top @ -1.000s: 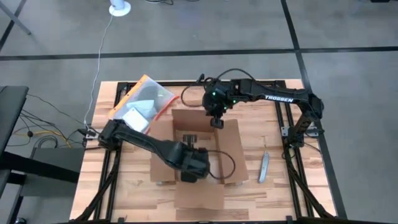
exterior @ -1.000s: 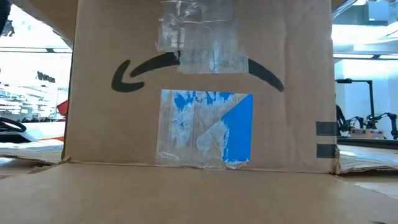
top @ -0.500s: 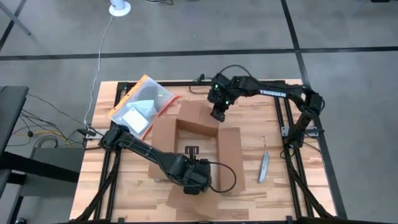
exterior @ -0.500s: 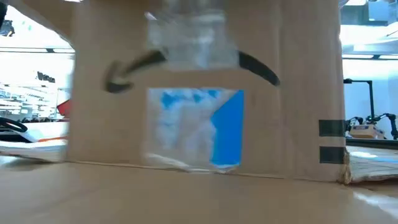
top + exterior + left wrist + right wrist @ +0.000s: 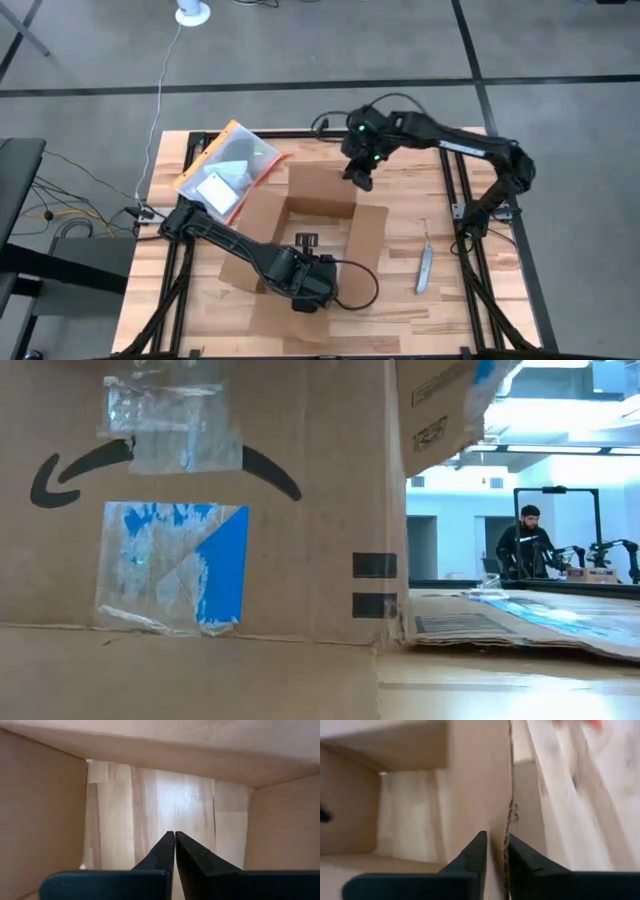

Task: Unpack boxes
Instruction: Break down the box using the silver cutter until it is completely flat

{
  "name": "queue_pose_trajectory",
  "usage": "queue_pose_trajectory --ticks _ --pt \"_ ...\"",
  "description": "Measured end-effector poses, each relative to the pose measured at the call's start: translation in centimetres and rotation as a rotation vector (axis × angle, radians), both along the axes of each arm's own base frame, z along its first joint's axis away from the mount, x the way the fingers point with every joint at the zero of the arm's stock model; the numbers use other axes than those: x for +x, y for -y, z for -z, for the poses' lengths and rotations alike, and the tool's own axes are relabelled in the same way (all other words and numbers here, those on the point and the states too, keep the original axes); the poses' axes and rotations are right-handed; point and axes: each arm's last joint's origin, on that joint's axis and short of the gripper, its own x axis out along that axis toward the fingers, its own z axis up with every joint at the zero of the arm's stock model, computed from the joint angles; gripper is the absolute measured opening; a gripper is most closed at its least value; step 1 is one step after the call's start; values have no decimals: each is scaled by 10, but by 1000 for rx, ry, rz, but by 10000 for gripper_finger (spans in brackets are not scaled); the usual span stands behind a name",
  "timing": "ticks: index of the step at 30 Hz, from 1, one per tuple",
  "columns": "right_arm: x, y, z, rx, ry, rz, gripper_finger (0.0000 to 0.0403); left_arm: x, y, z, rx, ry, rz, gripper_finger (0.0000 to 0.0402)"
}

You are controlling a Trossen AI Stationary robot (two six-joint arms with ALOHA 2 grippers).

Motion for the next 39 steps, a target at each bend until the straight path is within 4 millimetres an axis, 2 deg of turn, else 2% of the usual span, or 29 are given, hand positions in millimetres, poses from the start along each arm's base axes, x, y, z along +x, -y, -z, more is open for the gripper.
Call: queue_pose_trajectory --ticks 4,7,10,13,17,21,25,31,36,39 --pt "-19 -16 -57 -41 97 -39 94 -7 -5 -19 17 -35 -4 0" --pt "-39 -31 -89 -53 141 -57 118 -19 -11 -41 33 -79 -2 0" --pt "-60 -55 -107 -50 166 -111 132 -26 -7 -66 -73 -24 25 0" --pt "-76 -78 -116 -34 176 -161 136 -37 -1 -88 -210 5 91 0" --pt "-86 -108 -115 -78 154 -192 136 -56 10 -94 -309 -40 78 9" --pt "-87 -134 -108 -128 119 -211 136 -72 45 -89 -469 -128 87 44" --pt "-83 -150 -99 -197 97 -228 136 -97 74 -89 -483 -164 83 77" --pt "-70 -155 -89 -220 65 -227 136 -117 105 -84 -474 -116 5 92" --pt "-58 -155 -83 -240 66 -243 136 -123 136 -52 -368 -157 22 83" --pt "-55 -156 -81 -243 63 -248 136 -119 141 -40 -302 -132 12 79"
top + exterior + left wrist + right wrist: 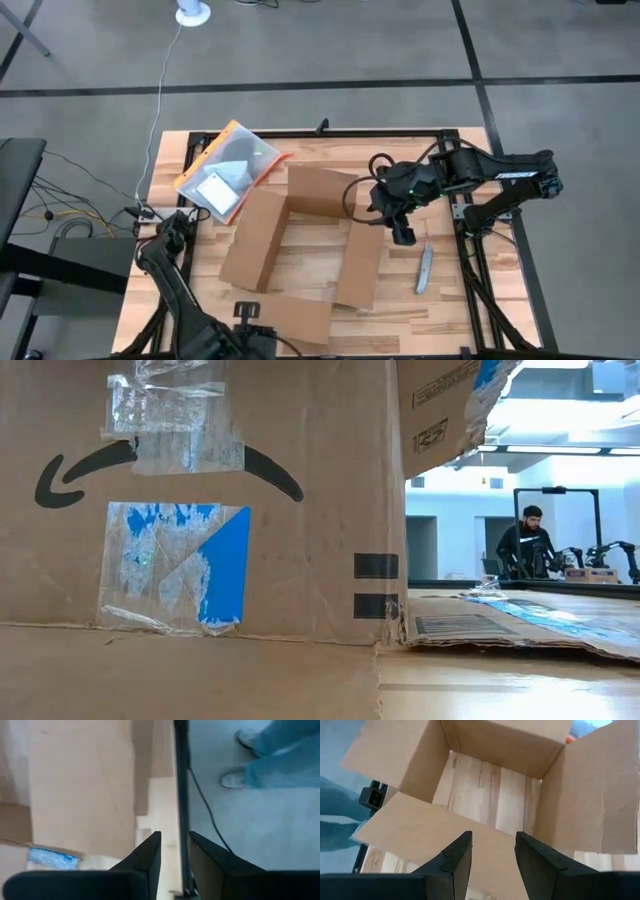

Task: Unpack boxes
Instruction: Break down the box using the silver cutter until it is completely flat

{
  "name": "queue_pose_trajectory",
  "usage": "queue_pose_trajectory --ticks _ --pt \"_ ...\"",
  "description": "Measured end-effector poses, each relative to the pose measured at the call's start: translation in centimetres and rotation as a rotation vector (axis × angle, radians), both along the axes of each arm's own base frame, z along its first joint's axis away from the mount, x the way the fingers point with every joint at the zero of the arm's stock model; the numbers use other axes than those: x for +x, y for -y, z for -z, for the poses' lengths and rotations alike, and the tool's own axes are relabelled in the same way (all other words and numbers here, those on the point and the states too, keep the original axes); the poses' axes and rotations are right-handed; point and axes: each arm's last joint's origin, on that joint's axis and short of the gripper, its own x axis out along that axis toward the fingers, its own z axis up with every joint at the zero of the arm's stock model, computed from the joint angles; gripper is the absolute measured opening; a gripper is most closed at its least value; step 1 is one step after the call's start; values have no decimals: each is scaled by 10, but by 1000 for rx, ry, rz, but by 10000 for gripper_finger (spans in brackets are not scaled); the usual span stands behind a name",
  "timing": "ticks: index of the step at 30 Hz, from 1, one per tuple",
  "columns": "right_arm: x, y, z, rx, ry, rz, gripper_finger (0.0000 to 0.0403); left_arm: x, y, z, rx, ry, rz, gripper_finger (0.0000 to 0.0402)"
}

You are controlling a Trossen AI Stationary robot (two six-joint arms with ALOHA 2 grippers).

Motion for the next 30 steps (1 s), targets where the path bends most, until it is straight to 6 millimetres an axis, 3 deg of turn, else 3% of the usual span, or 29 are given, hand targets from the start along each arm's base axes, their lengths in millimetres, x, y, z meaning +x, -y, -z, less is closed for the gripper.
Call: queue_pose_trajectory --ticks 13,17,23,30 --pt "0 -3 3 3 -28 -8 137 27 -9 22 146 75 -69 77" --pt "-2 -3 4 -1 -53 -7 137 31 -12 20 139 78 -86 77" --pt "-4 -3 5 -4 -74 -8 137 25 -21 -2 86 101 -65 77" --pt "-5 -3 6 -9 -89 -13 137 31 -19 8 136 98 -21 77"
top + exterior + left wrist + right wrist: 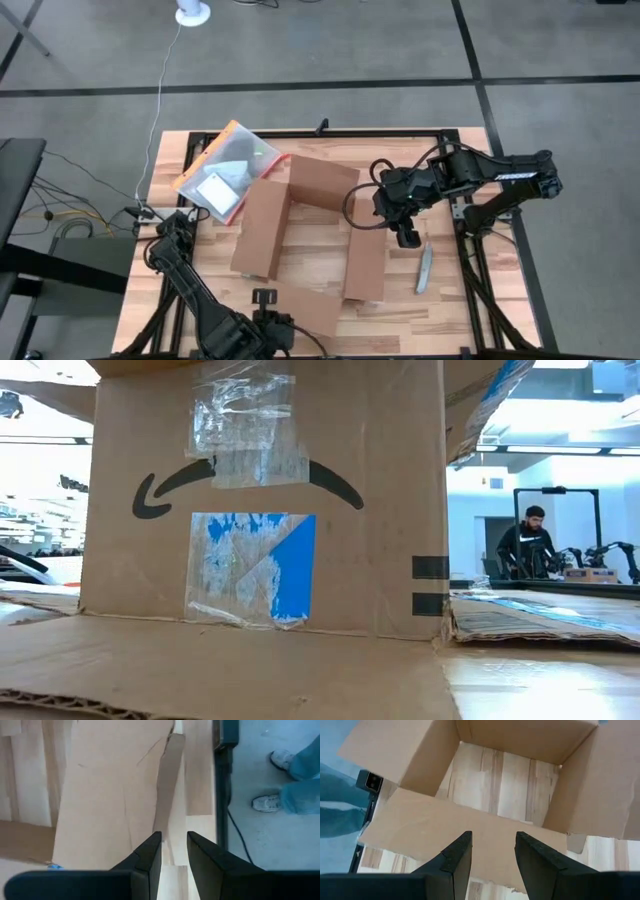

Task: Unpack boxes
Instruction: Break down the box using the silver cutter until it is completely flat

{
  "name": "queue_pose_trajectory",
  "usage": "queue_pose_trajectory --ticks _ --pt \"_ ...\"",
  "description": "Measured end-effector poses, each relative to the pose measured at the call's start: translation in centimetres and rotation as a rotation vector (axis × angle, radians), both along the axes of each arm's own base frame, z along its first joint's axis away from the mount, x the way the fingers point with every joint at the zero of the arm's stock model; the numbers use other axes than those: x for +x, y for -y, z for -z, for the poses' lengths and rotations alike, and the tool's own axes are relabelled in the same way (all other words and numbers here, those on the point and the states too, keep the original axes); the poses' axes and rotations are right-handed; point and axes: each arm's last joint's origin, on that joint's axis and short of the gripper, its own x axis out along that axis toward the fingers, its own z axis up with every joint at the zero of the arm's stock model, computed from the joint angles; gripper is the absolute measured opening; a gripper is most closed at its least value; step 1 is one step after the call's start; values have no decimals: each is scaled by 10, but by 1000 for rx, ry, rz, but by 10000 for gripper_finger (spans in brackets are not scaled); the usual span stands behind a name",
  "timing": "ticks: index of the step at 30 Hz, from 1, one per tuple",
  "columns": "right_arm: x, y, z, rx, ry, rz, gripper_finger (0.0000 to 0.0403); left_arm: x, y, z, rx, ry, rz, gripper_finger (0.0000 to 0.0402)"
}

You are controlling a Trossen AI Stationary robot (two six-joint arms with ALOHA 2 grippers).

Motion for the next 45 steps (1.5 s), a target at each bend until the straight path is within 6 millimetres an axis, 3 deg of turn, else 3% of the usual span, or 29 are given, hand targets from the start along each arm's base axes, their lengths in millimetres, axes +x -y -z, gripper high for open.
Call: queue_pose_trajectory --ticks 8,18,24,29,32,37,42,45 --pt "-2 -1 1 -8 -17 -11 137 9 -7 12 83 33 -41 77" --pt "-2 -1 1 -16 -18 -22 137 16 -21 49 216 -50 -110 75" --pt "-3 0 2 -18 -29 -22 137 25 -32 50 272 24 -181 11" --pt "-5 -2 3 -6 -52 -6 137 29 -37 48 303 58 -195 1" --pt "-7 -2 2 6 -53 11 136 30 -40 35 282 92 -197 0" --pt "-17 -3 -11 11 -5 34 126 23 -54 -7 245 222 -222 0" --pt "-37 0 -32 41 66 72 118 8 -81 -49 184 323 -277 0" --pt "-51 0 -37 70 70 102 118 2 -91 -63 186 359 -278 0"
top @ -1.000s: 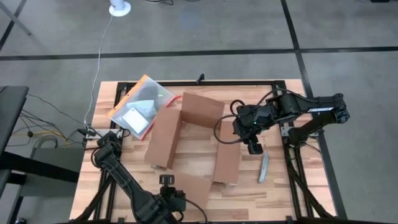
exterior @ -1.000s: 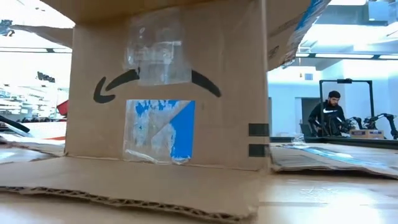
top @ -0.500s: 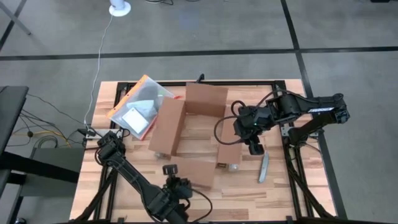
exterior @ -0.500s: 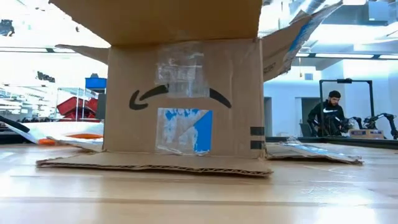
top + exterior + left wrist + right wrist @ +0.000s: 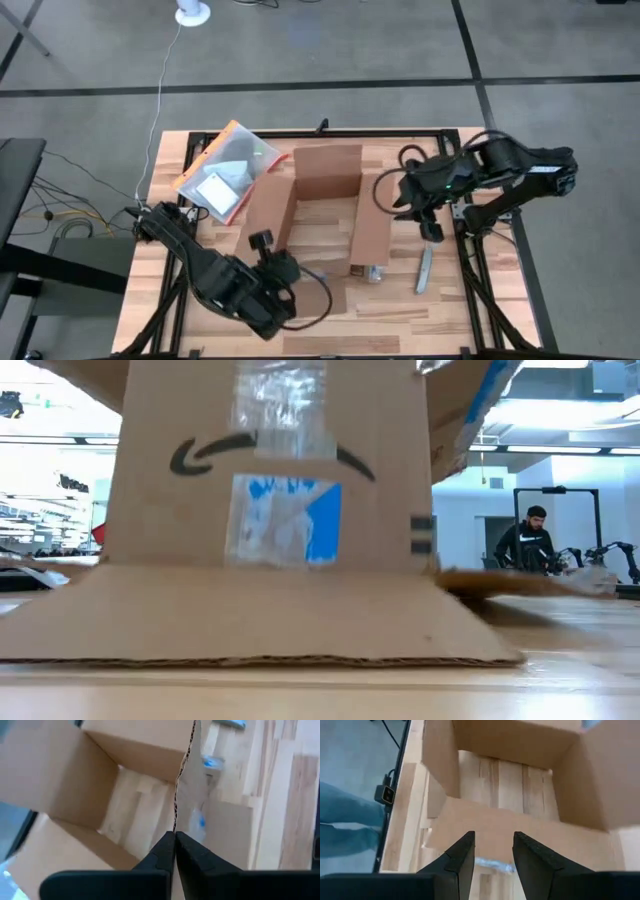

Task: Unpack boxes
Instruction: Break down the box using the silver cutter until it is completely flat

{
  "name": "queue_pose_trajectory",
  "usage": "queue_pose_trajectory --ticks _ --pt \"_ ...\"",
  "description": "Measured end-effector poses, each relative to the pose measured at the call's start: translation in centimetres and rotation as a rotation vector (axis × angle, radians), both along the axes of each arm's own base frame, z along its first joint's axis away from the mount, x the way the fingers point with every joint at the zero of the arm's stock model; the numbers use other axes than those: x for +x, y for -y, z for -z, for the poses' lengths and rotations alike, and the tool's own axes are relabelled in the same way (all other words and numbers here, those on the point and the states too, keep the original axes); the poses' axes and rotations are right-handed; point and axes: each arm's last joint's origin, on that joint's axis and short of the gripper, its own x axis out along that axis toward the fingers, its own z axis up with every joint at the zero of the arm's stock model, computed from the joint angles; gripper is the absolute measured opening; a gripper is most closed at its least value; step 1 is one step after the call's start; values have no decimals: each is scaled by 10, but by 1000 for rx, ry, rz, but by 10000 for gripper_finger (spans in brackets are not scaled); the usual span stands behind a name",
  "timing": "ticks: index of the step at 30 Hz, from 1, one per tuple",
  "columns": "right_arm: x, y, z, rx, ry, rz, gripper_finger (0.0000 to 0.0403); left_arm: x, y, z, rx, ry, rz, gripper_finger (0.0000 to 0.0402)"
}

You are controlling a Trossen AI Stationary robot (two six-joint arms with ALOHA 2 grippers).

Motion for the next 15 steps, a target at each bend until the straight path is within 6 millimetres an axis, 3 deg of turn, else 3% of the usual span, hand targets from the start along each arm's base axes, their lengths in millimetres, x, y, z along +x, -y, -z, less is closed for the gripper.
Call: queue_pose_trajectory --ticks 6,11,15 --pt "-21 -6 8 62 -98 83 118 -11 -15 -21 38 61 6 0" --pt "-24 -22 49 55 -202 126 118 -22 -23 -34 36 107 -3 0" --pt "-17 -40 90 105 -173 115 119 -32 -32 -47 16 161 -29 0"
